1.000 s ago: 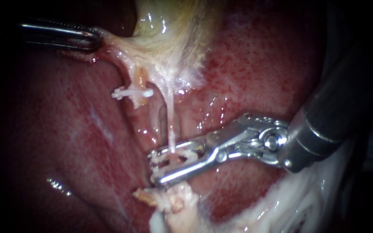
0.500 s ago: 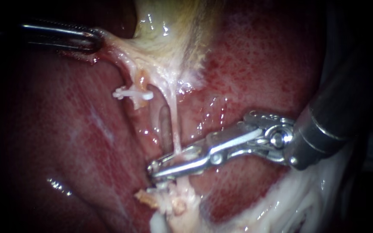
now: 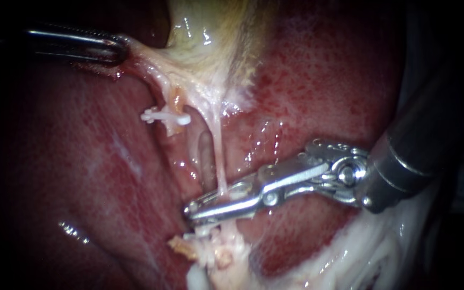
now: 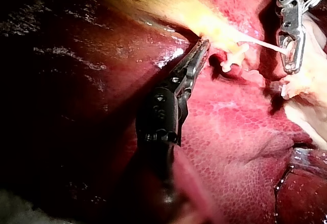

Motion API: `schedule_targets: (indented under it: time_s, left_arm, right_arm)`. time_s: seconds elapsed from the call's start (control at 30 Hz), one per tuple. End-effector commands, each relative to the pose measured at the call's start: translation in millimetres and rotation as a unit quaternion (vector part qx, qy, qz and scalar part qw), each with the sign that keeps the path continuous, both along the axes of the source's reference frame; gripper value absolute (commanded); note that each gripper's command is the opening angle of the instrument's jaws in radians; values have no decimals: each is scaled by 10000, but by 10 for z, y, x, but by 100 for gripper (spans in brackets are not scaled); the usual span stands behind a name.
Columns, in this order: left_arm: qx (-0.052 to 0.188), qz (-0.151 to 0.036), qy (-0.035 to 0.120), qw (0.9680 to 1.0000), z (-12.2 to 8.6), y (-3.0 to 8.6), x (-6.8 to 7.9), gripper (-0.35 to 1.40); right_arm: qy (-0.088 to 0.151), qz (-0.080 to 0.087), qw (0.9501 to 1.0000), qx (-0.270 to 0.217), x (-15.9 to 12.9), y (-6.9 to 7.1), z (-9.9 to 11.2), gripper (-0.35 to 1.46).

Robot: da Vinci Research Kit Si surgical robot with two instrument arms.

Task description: Clipping second clip right tube

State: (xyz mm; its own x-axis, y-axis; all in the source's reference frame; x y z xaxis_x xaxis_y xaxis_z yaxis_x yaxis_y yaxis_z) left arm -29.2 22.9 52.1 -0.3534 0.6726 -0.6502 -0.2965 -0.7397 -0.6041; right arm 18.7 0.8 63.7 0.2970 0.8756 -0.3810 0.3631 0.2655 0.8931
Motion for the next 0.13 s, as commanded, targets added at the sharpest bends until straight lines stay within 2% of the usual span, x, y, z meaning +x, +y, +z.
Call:
schedule_targets:
  time_s: [0.03, 0.13]
  left_arm:
    - [1, -1, -1, 10000, 0, 0, 0, -35]
    - [2, -1, -1, 10000, 0, 0, 0, -35]
  right_arm:
    - [0, 0, 10000, -1, 0, 0, 1, -35]
    - [6, -13, 10000, -2, -1, 0, 2, -35]
